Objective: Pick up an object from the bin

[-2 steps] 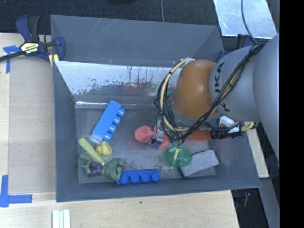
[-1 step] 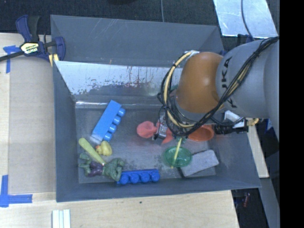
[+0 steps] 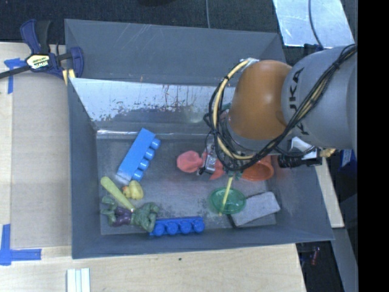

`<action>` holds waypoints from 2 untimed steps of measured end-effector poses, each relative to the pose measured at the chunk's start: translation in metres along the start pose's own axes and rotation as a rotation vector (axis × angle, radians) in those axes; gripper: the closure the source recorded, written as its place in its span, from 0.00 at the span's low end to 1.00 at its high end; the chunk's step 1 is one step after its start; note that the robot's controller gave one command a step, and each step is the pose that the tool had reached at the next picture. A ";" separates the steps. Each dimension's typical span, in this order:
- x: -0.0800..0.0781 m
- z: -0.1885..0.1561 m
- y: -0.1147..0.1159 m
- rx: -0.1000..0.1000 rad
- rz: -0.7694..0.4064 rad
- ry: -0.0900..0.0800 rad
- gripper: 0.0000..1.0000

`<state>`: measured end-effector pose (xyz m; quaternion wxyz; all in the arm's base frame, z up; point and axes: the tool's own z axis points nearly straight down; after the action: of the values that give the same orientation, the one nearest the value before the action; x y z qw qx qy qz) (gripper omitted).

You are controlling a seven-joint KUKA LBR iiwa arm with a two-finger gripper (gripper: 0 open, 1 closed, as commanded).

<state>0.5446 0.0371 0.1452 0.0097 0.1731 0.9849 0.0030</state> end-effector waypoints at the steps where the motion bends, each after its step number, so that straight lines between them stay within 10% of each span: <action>1: 0.001 -0.021 -0.001 0.002 -0.001 0.005 1.00; 2: 0.001 -0.053 -0.001 0.004 -0.002 0.008 1.00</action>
Offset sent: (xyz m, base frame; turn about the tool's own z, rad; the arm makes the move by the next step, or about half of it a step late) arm -0.0015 -0.0001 0.1045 -0.0008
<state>0.5428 0.0366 0.1981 0.0053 0.1722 0.9850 0.0017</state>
